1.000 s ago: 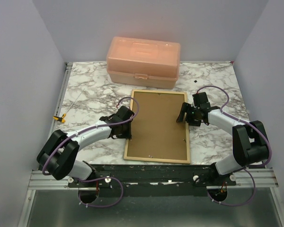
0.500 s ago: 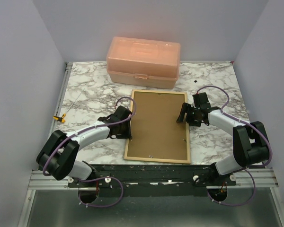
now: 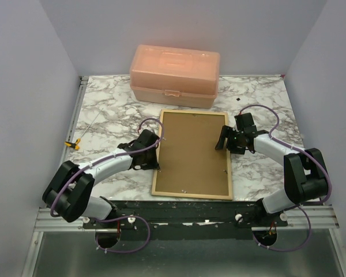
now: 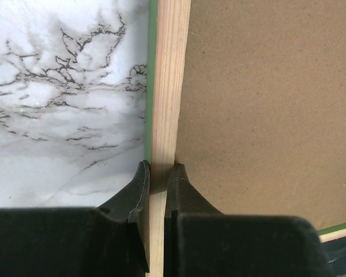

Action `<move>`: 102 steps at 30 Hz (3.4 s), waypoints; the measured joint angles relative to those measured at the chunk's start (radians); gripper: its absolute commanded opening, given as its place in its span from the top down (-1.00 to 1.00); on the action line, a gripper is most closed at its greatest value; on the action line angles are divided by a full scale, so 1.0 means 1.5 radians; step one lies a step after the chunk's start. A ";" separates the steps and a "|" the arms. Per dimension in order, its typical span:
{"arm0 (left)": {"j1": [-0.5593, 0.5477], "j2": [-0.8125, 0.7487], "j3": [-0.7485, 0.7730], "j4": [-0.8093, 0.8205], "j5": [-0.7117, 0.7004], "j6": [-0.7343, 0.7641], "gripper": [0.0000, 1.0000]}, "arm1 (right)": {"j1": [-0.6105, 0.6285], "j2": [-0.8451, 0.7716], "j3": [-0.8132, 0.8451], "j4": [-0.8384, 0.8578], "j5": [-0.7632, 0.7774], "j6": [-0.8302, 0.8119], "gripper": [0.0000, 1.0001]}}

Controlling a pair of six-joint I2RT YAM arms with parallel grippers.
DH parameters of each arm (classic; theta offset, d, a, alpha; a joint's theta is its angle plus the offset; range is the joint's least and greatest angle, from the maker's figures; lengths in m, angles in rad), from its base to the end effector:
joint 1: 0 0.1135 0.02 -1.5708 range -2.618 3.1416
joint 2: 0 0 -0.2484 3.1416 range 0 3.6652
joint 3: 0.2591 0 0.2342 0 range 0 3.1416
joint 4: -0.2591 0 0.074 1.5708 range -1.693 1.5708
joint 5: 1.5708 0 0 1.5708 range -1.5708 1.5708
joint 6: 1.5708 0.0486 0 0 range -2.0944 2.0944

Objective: Put the photo into the frame

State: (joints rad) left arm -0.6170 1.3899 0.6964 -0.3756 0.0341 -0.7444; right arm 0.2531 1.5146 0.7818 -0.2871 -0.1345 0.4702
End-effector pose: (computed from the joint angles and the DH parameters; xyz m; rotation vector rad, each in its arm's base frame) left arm 0.2003 -0.1441 0.1518 -0.1621 2.7285 -0.4770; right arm 0.2679 0.0760 0.1506 0.2361 2.6301 0.4303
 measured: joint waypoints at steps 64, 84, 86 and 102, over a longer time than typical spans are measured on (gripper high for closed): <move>0.091 0.381 0.475 -0.180 -0.051 0.100 0.82 | 0.000 0.011 0.020 -0.041 -0.011 -0.008 -0.58; 0.090 0.370 0.451 -0.148 -0.048 0.132 0.26 | 0.000 0.011 0.020 -0.041 -0.012 -0.010 -0.58; 0.090 0.372 0.454 -0.150 -0.047 0.132 0.61 | 0.000 0.011 0.020 -0.041 -0.012 -0.010 -0.58; 0.091 0.371 0.454 -0.147 -0.029 0.153 1.00 | 0.000 0.008 0.020 -0.044 -0.012 -0.011 -0.59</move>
State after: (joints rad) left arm -0.4801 1.9465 1.3781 -0.5961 -0.0090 -0.5144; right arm 0.2535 1.5269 0.8116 -0.3531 -0.1520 0.4541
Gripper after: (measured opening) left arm 0.219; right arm 0.789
